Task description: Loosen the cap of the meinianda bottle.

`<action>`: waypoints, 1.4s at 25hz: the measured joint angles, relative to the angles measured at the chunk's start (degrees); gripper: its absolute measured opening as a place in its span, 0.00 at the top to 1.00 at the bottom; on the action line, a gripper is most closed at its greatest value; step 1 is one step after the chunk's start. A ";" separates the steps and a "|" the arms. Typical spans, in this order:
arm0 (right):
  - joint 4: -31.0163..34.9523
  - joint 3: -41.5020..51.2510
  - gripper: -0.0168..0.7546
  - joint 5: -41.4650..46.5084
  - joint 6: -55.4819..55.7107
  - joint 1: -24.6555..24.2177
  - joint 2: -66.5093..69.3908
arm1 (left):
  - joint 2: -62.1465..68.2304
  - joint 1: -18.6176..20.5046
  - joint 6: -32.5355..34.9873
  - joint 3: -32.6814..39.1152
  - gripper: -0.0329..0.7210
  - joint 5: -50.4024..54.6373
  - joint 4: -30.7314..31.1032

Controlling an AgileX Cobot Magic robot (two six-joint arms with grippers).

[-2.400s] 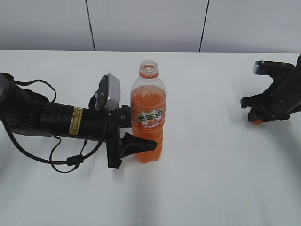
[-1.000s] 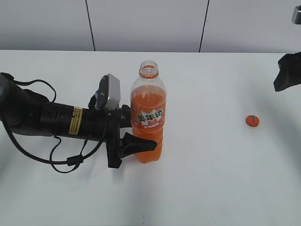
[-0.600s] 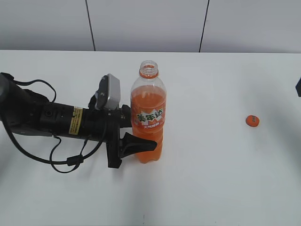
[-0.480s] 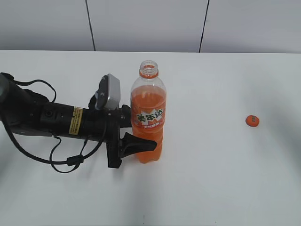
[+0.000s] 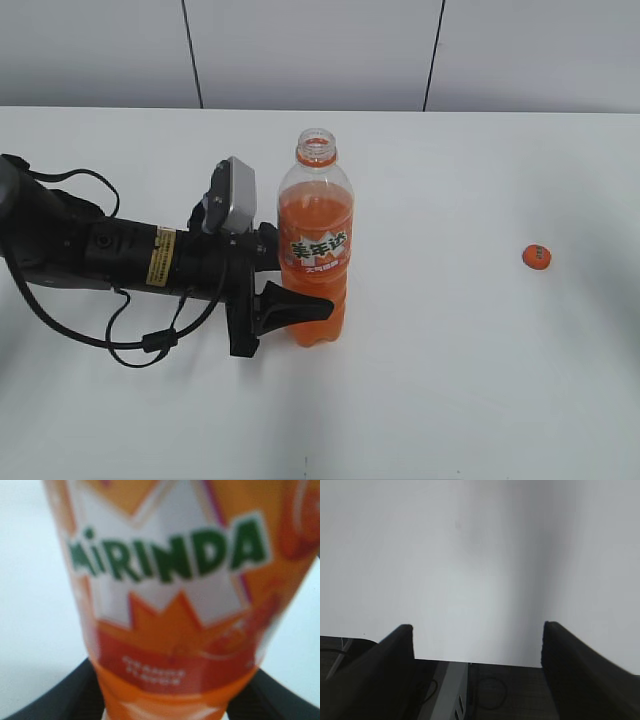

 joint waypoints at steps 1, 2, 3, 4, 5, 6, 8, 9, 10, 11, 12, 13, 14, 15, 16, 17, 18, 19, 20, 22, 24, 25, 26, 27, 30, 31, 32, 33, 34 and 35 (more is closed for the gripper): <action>0.00 0.00 0.21 0.00 0.00 0.00 -0.36 | 0.00 0.00 0.00 0.00 0.41 0.00 0.00; 0.00 0.00 0.21 0.00 0.00 0.00 -0.78 | 0.00 0.00 0.00 0.00 0.41 0.00 0.00; 0.00 0.00 0.21 0.00 0.00 0.00 -1.23 | 0.00 0.00 0.00 0.00 0.41 0.00 0.00; 0.00 0.00 0.21 0.05 0.00 0.00 -1.58 | 0.00 0.00 0.00 0.00 0.41 0.00 0.00; 0.00 0.00 0.21 0.05 0.00 0.00 -2.04 | 0.00 0.00 0.00 0.00 0.41 0.00 0.00; 0.00 0.00 0.21 0.05 0.00 0.00 -2.49 | 0.00 0.00 0.00 0.00 0.41 0.00 0.00; 0.00 0.00 0.21 0.05 0.00 0.00 -3.22 | 0.00 0.00 0.00 0.00 0.41 -0.07 0.42; 0.00 0.00 0.21 0.05 0.00 0.00 -3.46 | 0.00 0.00 0.00 0.00 0.41 -0.13 0.61; 0.00 0.00 0.21 0.05 0.00 0.00 -3.59 | 0.00 0.00 0.00 0.00 0.41 -0.20 0.84; 0.00 0.00 0.22 0.05 0.00 0.00 -3.59 | 0.00 0.00 0.00 0.00 0.41 -0.24 0.98; 0.00 0.00 0.22 0.11 0.00 0.00 -3.59 | 0.00 0.00 0.00 0.00 0.39 -0.26 1.13; 0.00 0.00 0.22 0.11 0.00 0.00 -3.59 | 0.00 0.00 0.00 0.00 0.37 -0.31 1.26; 0.00 0.00 0.22 0.11 0.00 0.00 -3.59 | 0.00 0.00 0.00 0.00 0.35 0.13 1.62; 0.00 0.00 0.22 0.11 0.00 0.00 -3.59 | 0.05 0.00 0.00 0.00 0.33 0.59 2.26; 0.00 0.00 0.22 0.11 0.00 0.00 -3.59 | 0.10 0.00 0.00 0.00 0.30 0.94 2.65; 0.00 0.00 0.22 0.11 0.00 0.00 -3.59 | 0.10 0.00 0.00 0.00 0.29 1.03 2.98; 0.00 0.00 0.22 0.11 0.00 0.00 -3.59 | 0.10 0.00 0.00 0.00 0.28 1.03 3.15; 0.00 0.00 0.22 0.11 0.00 0.00 -3.59 | 0.10 0.00 0.00 0.00 0.27 0.96 3.26; 0.00 0.00 0.22 0.11 0.00 0.00 -3.59 | 0.10 0.00 0.00 0.00 0.27 0.96 3.41; 0.00 0.00 0.22 0.11 0.00 0.00 -3.59 | 0.10 0.21 0.00 0.00 0.27 0.90 4.21; 0.00 0.00 0.22 0.11 0.00 0.00 -3.59 | 0.10 0.88 0.00 0.00 0.27 0.72 5.83; 0.00 0.00 0.22 0.11 0.00 0.00 -3.59 | 0.10 1.26 0.00 0.00 0.27 0.72 7.00; 0.00 0.00 0.22 0.11 0.00 0.00 -3.59 | 0.10 1.83 -0.13 0.00 0.27 0.61 8.10; 0.00 0.00 0.22 0.11 0.00 0.00 -3.59 | -0.03 2.48 -0.38 0.00 0.27 0.54 9.39; 0.00 0.00 0.22 0.11 0.00 0.00 -3.59 | -1.04 4.77 -1.75 0.00 0.27 0.59 12.68; 0.00 0.00 0.22 0.11 0.00 0.00 -3.59 | -1.58 5.77 -1.95 0.00 0.27 0.59 13.38; 0.00 0.00 0.22 0.11 0.00 0.00 -3.59 | -2.15 6.65 -2.17 0.00 0.27 0.59 14.06; 0.00 0.00 0.22 0.11 0.00 0.00 -3.59 | -2.77 7.78 -2.51 0.00 0.27 0.59 14.69; 0.00 0.00 0.22 0.11 0.00 0.00 -3.59 | -3.27 8.92 -3.06 0.00 0.27 0.59 15.30; 0.00 0.00 0.22 0.11 0.00 0.00 -3.59 | -3.82 10.04 -3.99 0.00 0.27 0.52 15.69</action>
